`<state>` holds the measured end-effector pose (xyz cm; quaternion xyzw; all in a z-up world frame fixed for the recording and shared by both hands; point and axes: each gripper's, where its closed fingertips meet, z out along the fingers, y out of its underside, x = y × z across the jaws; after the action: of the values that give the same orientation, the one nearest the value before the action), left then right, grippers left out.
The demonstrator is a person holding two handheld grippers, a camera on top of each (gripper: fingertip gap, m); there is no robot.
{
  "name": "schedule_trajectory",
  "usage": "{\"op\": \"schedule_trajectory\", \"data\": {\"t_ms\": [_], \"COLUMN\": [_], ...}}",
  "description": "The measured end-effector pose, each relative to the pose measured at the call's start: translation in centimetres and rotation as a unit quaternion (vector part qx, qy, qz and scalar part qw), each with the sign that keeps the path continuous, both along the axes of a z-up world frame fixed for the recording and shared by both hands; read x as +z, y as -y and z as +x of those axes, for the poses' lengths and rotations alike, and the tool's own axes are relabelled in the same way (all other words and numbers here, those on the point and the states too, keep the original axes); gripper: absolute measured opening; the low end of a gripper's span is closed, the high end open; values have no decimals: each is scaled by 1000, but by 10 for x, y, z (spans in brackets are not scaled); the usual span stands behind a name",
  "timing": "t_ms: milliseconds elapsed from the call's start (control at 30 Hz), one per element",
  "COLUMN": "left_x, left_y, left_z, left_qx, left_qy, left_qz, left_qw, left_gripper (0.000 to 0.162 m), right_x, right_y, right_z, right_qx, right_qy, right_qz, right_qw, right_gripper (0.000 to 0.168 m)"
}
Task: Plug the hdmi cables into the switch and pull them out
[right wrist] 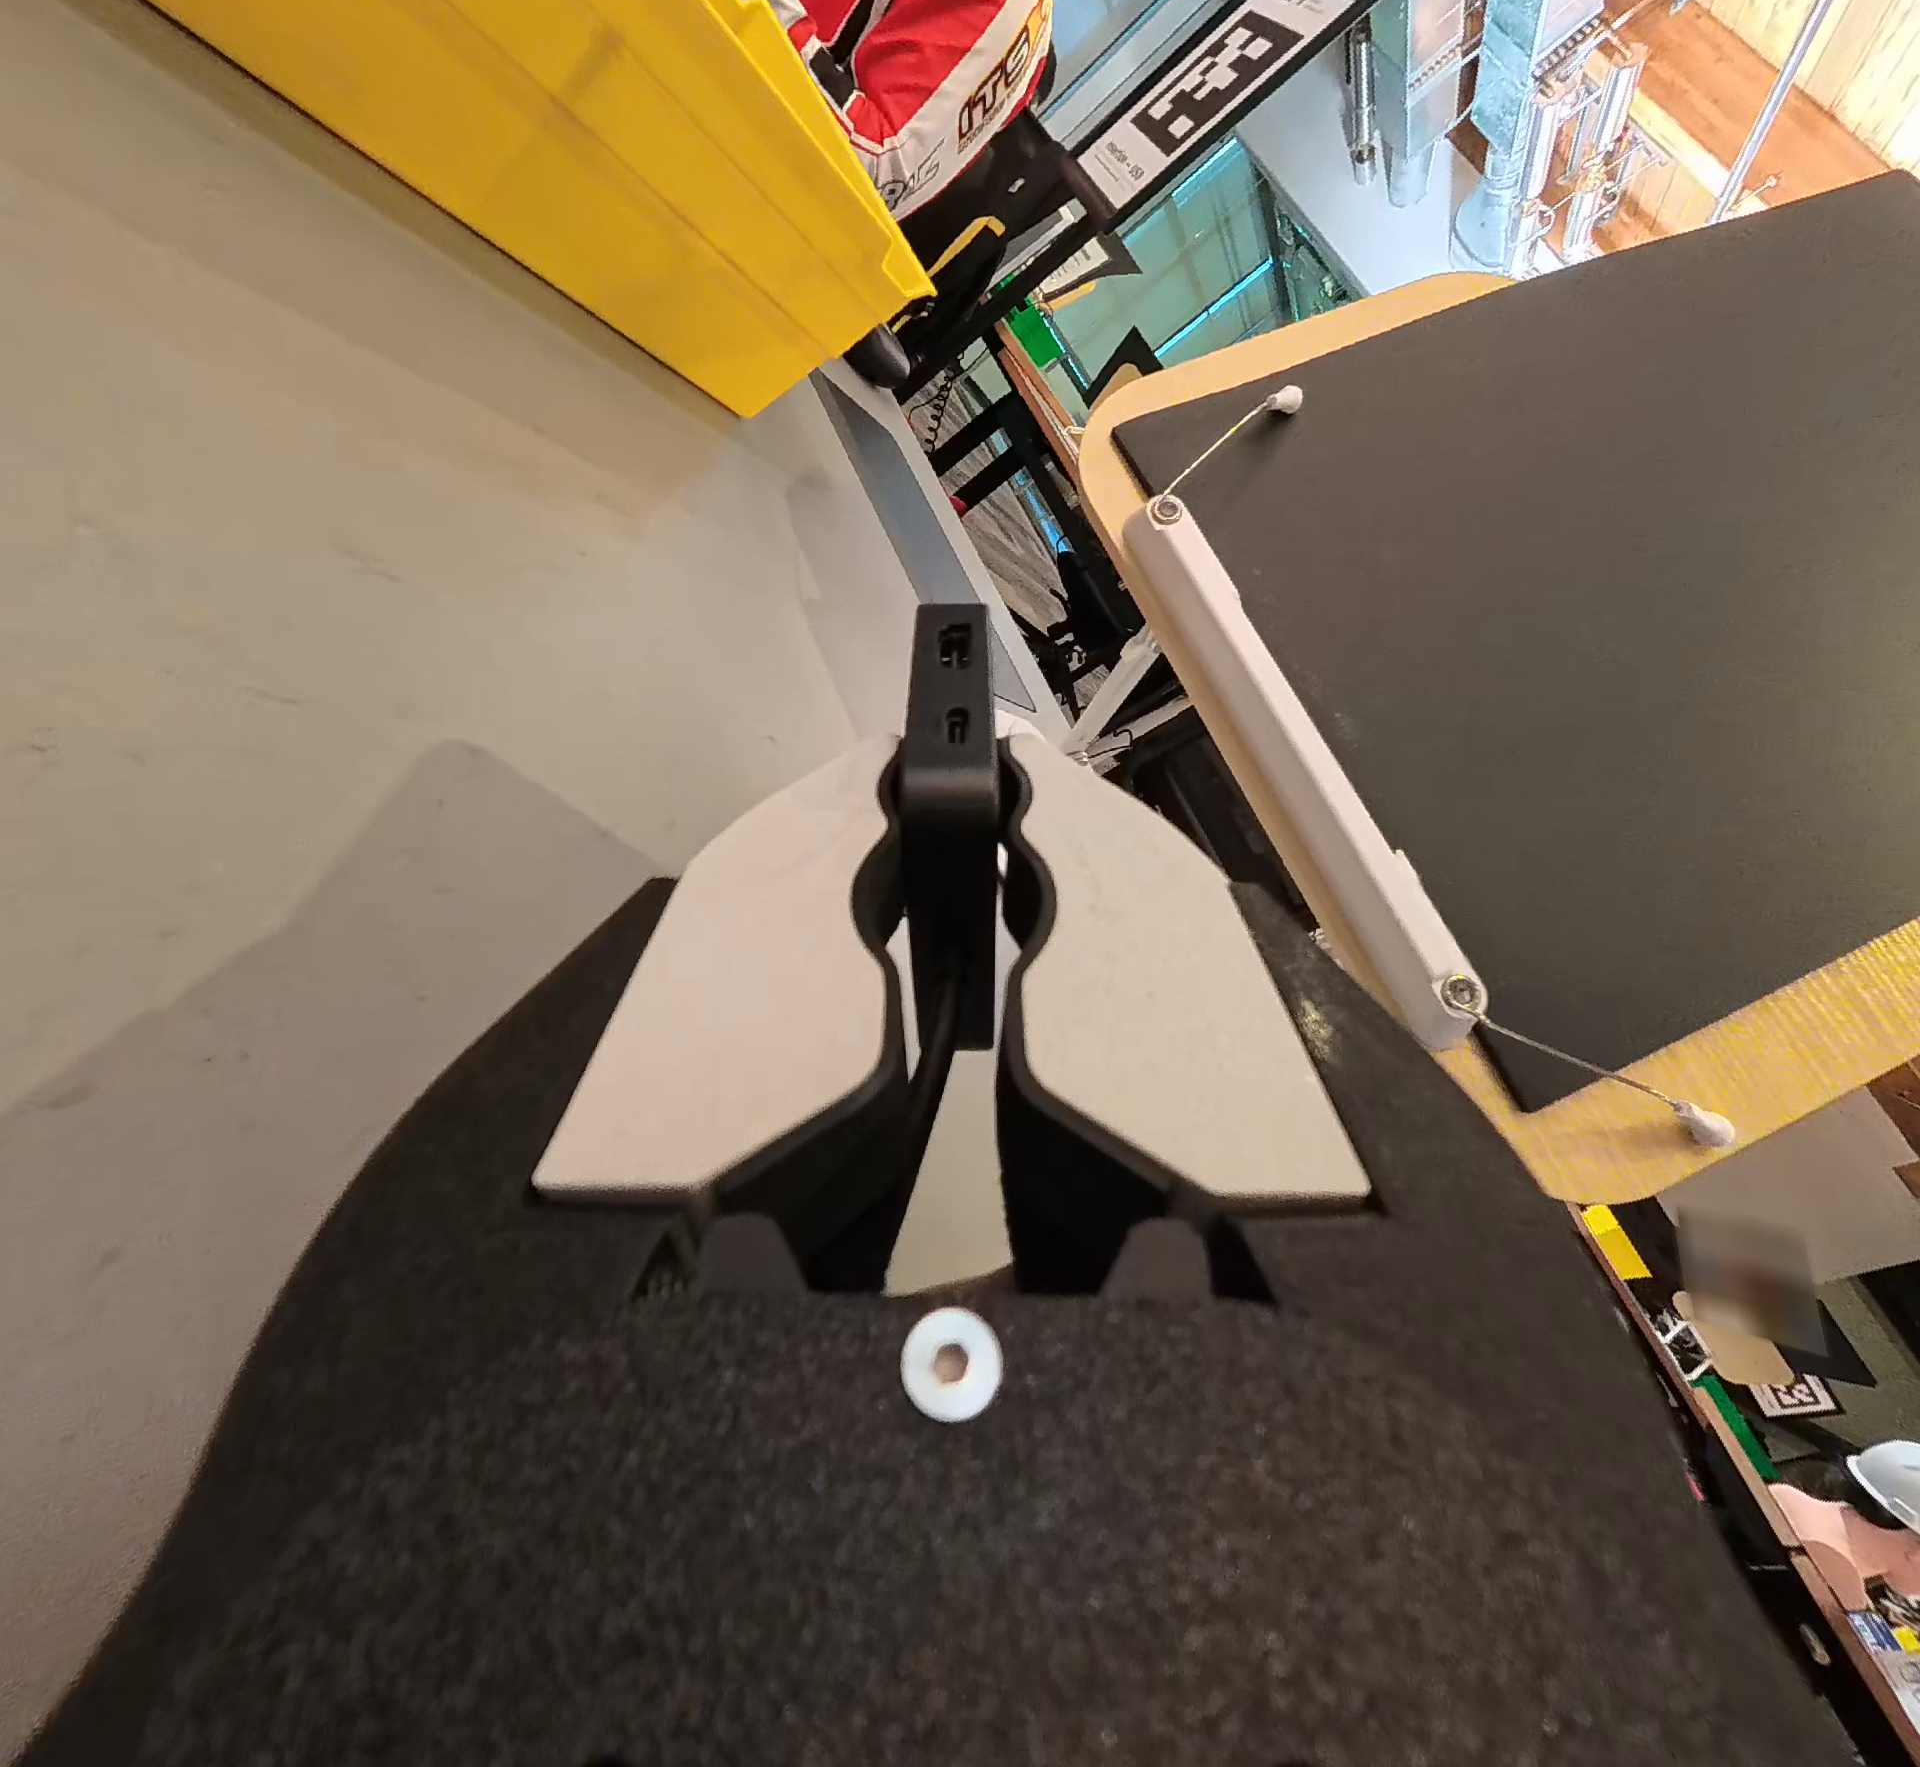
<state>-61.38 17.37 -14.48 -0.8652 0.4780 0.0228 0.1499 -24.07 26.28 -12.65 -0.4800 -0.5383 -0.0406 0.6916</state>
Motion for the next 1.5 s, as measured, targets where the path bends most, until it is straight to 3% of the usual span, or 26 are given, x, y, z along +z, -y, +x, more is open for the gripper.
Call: {"op": "schedule_trajectory", "data": {"t_ms": [167,400,533,700,1267,1500], "left_x": [-15,-30,-40,-43,-65,-55], "left_y": [7,4,6,2,-9,-5], "left_z": [-4,-16,-20,-19,-27,-27], "left_qx": [-139,-220,-240,-256,-347,-351], "left_qy": [-96,-166,-174,-185,-232,-254], "left_qz": [-74,-119,-155,-159,-150,-157], "left_qw": [983,954,943,935,896,888], "left_gripper": [35,21,6,15,12,8], "right_x": [-1,-3,-5,-6,-7,-7], "right_y": [-1,-3,-2,-3,-4,-5], "right_z": [1,2,0,1,2,2], "right_qx": [0,1,4,5,7,7], "right_qy": [-4,-7,-1,-1,-7,-10], "right_qz": [-11,-28,-30,-36,-53,-56], "right_qw": [1000,1000,1000,999,999,998], "right_gripper": [13,13,13,13,13,13]}}
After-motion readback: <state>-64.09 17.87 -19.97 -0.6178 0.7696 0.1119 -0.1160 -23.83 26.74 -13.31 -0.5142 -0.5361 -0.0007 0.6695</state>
